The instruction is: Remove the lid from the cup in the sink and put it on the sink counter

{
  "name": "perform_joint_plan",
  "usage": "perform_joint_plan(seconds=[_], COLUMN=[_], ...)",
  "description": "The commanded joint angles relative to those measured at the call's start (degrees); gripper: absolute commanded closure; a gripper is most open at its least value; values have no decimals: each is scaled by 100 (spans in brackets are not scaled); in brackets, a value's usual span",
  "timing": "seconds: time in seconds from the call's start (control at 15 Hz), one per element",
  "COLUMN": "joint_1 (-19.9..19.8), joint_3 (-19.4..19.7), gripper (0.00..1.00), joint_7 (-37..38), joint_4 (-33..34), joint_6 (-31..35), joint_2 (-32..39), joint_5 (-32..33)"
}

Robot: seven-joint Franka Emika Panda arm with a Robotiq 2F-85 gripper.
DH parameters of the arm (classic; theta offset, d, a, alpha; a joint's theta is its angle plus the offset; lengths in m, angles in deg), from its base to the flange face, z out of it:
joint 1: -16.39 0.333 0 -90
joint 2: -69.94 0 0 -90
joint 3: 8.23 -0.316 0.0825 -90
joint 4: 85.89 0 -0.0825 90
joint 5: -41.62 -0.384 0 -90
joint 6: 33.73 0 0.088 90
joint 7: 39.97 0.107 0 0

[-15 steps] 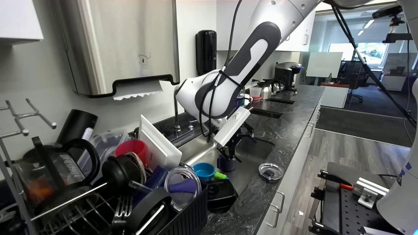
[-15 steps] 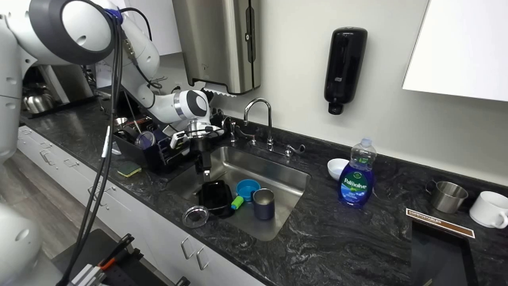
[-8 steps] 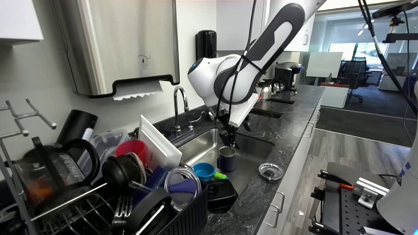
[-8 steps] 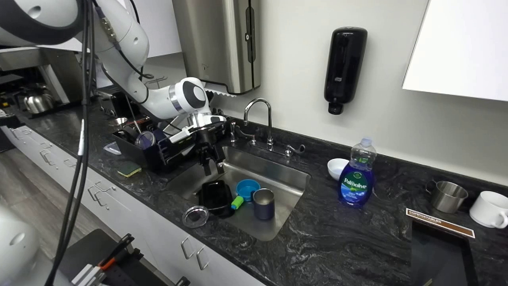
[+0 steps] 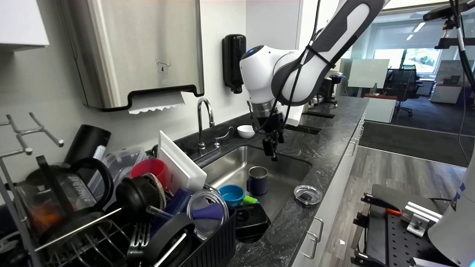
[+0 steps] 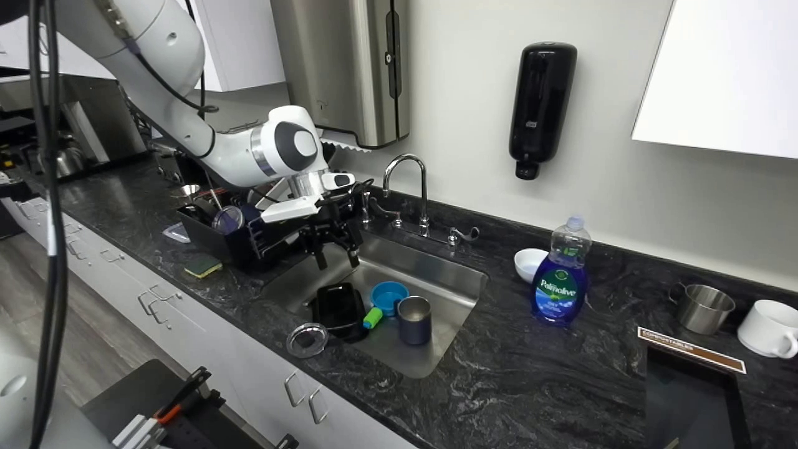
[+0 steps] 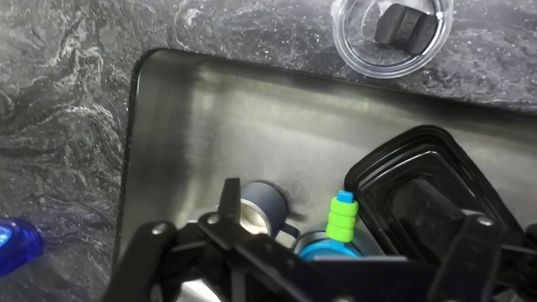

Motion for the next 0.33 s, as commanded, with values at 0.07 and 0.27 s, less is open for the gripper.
perform_joint_plan(seconds=[0.07,0.27], joint_1=[-366,-266], joint_3=[-163,-103], gripper=[0,0], joint_7=[-1768,-1169], joint_4=[-532,-340], joint_6=[584,369], joint_2=[-419,-285], joint_5=[-791,-465])
